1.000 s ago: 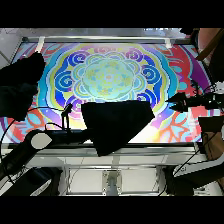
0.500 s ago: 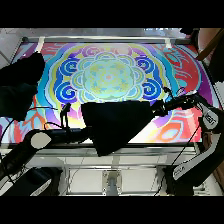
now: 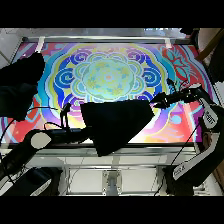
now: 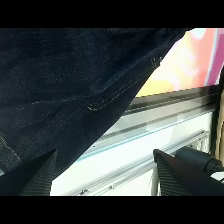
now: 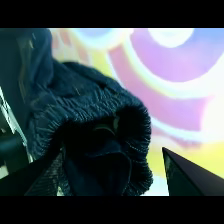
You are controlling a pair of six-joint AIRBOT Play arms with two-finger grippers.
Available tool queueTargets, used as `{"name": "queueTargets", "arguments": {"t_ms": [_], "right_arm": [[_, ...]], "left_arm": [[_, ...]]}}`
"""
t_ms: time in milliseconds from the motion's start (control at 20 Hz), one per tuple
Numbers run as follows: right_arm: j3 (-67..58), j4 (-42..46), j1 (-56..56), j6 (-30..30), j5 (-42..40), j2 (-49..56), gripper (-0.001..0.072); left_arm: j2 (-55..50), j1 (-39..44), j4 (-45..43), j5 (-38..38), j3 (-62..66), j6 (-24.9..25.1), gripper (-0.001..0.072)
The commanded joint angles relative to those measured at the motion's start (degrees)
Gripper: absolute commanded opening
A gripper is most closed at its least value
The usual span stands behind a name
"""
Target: Fold the clothes and pants, and hang the long-sleeved shirts on hangers.
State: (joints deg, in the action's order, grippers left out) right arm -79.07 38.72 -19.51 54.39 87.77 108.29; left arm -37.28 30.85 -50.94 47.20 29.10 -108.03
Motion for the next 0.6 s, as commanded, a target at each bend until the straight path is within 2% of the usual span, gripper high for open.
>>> {"name": "queueTargets", "arguments": {"t_ms": [0, 150, 300, 400, 550], "right_arm": [[-1.4, -1.0, -1.3, 1.6, 2.2, 0.0, 0.068], [-1.4, -1.1, 0.0, 0.0, 5.6, 0.0, 0.068], [-1.4, -5.0, 0.7, -2.2, 8.0, -0.1, 0.0679], [-1.4, -1.7, 0.8, -2.2, 8.3, -0.8, 0.0679], [-1.4, 9.6, 1.8, -0.7, 8.1, -0.9, 0.0679]], "left_arm": [[0.0, 0.0, 0.0, 0.0, 0.0, 0.0, 0.069], [0.0, 0.0, 0.0, 0.0, 0.0, 0.0, 0.069], [0.0, 0.0, 0.0, 0.0, 0.0, 0.0, 0.069], [0.0, 0.0, 0.0, 0.0, 0.0, 0.0, 0.069], [0.0, 0.0, 0.0, 0.0, 0.0, 0.0, 0.069]]}}
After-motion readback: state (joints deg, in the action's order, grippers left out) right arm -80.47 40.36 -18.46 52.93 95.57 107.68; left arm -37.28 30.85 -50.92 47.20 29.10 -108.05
